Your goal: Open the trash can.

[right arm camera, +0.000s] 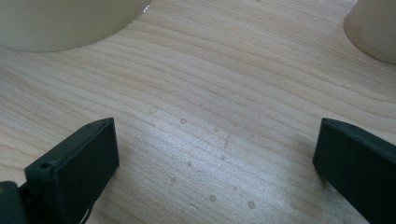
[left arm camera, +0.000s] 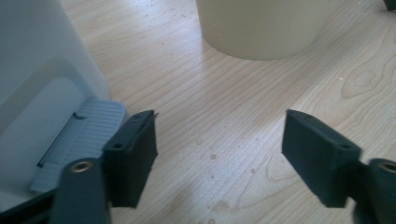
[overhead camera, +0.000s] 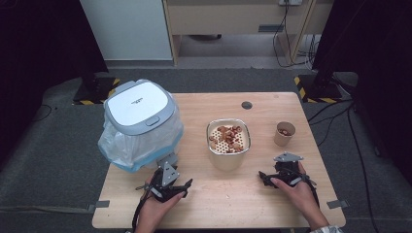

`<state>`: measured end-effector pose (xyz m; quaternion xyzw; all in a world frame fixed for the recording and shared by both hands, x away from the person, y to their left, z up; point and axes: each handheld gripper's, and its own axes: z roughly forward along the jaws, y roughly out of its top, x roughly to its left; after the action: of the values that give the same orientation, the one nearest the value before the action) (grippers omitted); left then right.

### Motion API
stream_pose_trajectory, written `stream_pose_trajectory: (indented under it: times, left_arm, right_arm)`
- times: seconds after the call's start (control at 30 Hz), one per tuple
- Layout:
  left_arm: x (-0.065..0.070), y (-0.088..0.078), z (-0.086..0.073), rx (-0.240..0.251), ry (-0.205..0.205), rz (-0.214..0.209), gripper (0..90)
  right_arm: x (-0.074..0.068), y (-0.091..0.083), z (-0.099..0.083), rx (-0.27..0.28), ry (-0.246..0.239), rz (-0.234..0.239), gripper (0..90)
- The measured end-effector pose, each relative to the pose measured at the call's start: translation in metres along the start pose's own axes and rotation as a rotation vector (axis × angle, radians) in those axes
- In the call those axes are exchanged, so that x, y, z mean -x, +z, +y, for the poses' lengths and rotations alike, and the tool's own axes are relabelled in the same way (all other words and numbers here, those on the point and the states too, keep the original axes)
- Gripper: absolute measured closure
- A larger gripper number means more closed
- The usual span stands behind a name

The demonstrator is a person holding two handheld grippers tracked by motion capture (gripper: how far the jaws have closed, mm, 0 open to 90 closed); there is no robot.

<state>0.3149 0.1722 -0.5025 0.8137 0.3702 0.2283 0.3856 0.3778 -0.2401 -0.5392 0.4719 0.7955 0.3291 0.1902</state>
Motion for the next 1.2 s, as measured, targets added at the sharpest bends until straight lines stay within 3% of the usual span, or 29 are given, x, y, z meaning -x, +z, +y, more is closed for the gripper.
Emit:
stream_pose_trajectory:
  times: [0.07,0.23,0.3,0.43,0.67,0.83,1.2]
  left_arm:
    - [0.000,0.000,0.000,-0.003,0.001,0.005,31.1]
    - [-0.006,-0.001,0.003,-0.010,0.012,0.039,55.5]
    - [-0.008,-0.001,0.004,-0.010,0.011,0.043,61.3]
    - [-0.019,0.001,0.005,-0.010,0.010,0.070,76.6]
    - [-0.033,0.004,0.002,-0.030,0.010,0.129,85.6]
    - [-0.038,0.011,-0.001,-0.053,0.033,0.172,87.3]
    - [-0.042,0.017,-0.004,-0.055,0.037,0.206,88.9]
  right_arm:
    - [0.000,0.000,0.000,0.000,0.000,0.000,0.7]
    - [0.000,-0.001,-0.001,0.000,-0.007,0.001,0.7]
    - [0.000,-0.001,-0.001,-0.001,-0.005,0.000,0.8]
    - [-0.001,-0.001,-0.001,0.000,-0.005,0.001,0.8]
    - [-0.001,-0.002,-0.002,-0.001,-0.001,0.003,0.8]
    - [-0.001,-0.002,-0.002,-0.001,-0.002,0.002,0.8]
    - [-0.001,-0.002,-0.002,0.000,-0.007,0.004,0.8]
